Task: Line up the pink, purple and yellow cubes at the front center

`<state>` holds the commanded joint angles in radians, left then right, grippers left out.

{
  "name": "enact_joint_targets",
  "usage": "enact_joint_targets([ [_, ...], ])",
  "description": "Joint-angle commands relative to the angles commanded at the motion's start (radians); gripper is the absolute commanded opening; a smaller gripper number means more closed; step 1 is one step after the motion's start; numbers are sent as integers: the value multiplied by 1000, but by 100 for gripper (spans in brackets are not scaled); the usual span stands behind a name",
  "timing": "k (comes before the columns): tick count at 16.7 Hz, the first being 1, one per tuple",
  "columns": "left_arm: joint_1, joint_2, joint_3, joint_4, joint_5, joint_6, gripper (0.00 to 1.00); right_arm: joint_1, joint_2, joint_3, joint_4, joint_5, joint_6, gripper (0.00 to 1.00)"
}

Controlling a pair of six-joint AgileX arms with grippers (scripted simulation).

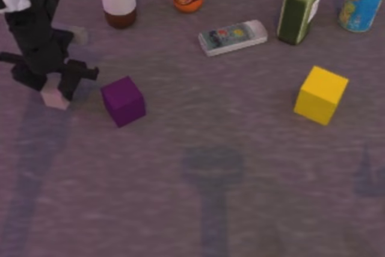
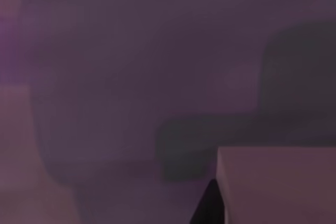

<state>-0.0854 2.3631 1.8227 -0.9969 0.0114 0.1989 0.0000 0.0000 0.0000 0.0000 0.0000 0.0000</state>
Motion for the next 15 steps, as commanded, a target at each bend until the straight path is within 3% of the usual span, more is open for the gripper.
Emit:
enact_joint_targets([
  [7, 18, -50, 163, -219, -1, -3, 0, 0, 0, 0, 0, 0, 0, 100],
  [15, -19, -42, 197, -244, -2, -36, 0, 0, 0, 0, 0, 0, 0, 100],
])
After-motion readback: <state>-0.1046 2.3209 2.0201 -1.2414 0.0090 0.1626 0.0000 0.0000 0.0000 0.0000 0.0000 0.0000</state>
